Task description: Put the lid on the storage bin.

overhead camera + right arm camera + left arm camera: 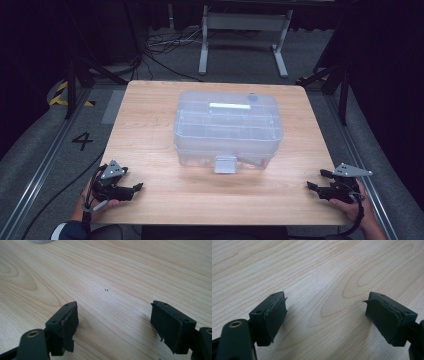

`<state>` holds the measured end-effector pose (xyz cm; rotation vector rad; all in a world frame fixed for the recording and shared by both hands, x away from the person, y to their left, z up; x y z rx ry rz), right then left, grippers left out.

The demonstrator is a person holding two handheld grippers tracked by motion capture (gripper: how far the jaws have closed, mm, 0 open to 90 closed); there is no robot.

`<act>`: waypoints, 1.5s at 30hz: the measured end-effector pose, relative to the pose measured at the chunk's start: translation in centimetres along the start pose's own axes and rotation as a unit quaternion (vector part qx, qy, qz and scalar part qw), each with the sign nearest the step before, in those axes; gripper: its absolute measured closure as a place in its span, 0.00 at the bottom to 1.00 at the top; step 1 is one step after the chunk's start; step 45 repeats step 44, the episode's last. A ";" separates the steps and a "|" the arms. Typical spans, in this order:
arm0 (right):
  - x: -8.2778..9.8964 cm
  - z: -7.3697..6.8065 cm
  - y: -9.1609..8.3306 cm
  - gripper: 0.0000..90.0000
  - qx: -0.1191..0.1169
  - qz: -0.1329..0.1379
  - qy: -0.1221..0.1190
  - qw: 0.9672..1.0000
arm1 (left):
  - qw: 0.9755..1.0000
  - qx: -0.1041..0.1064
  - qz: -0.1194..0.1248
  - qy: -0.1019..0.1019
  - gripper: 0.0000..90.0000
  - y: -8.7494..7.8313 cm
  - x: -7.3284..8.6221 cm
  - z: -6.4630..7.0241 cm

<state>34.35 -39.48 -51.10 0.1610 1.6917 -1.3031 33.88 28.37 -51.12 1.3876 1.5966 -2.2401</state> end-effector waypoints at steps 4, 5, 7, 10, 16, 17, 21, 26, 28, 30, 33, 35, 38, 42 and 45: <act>0.0 0.0 0.0 0.25 0.000 0.000 0.000 1.000 | 1.000 -0.002 0.000 -0.002 0.19 0.0 0.0 0.0; 0.0 0.0 0.0 0.25 0.000 0.000 0.000 1.000 | 1.000 -0.002 0.000 -0.002 0.19 0.0 0.0 0.0; -0.1 0.0 0.1 0.25 0.003 0.000 0.001 1.000 | 1.000 -0.002 0.000 -0.003 0.19 0.0 0.0 0.0; -0.2 0.1 0.2 0.25 0.006 -0.001 0.004 1.000 | 1.000 -0.002 0.000 -0.003 0.19 0.0 0.0 0.0; -0.2 0.0 0.2 0.25 0.009 -0.001 0.006 1.000 | 1.000 -0.002 0.000 -0.003 0.19 0.0 0.0 0.0; -0.2 0.0 0.2 0.25 0.009 -0.001 0.006 1.000 | 1.000 -0.002 -0.001 -0.003 0.18 0.0 0.0 0.0; -0.2 0.0 0.2 0.25 0.009 -0.001 0.006 1.000 | 1.000 -0.002 0.000 -0.004 0.18 0.0 0.0 0.0; -0.2 0.0 0.2 0.25 0.009 -0.001 0.006 1.000 | 1.000 -0.001 -0.001 -0.003 0.18 0.0 0.0 0.1; -0.2 0.0 0.2 0.25 0.009 -0.001 0.007 1.000 | 1.000 -0.001 -0.002 -0.003 0.17 0.0 0.0 0.1; -0.2 0.0 0.2 0.25 0.009 -0.001 0.007 1.000 | 1.000 -0.001 -0.002 -0.002 0.17 0.0 0.0 0.0; -0.2 0.1 0.2 0.25 0.009 -0.001 0.007 1.000 | 1.000 -0.001 -0.002 -0.002 0.17 0.0 0.0 0.0; -0.2 0.1 0.2 0.25 0.009 -0.001 0.006 1.000 | 1.000 -0.001 -0.002 -0.002 0.17 0.0 0.0 0.0; -0.2 0.0 0.2 0.25 0.008 -0.001 0.006 1.000 | 1.000 -0.002 -0.003 -0.002 0.17 0.1 0.0 0.0; -0.2 0.0 0.2 0.25 0.009 -0.001 0.007 1.000 | 1.000 -0.003 -0.003 -0.004 0.17 0.1 -0.1 0.1; -0.2 0.0 0.2 0.25 0.009 -0.001 0.007 1.000 | 1.000 -0.002 -0.003 -0.005 0.17 0.1 -0.1 0.1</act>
Point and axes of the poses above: each handheld gripper's, and its own axes: y roughly forward along the jaws, x roughly out of its underside, z roughly to its right, the point moved 3 cm from there along y, roughly forward along the jaws, and after that the axes turned 3 degrees about -y, right-handed, at the moved point
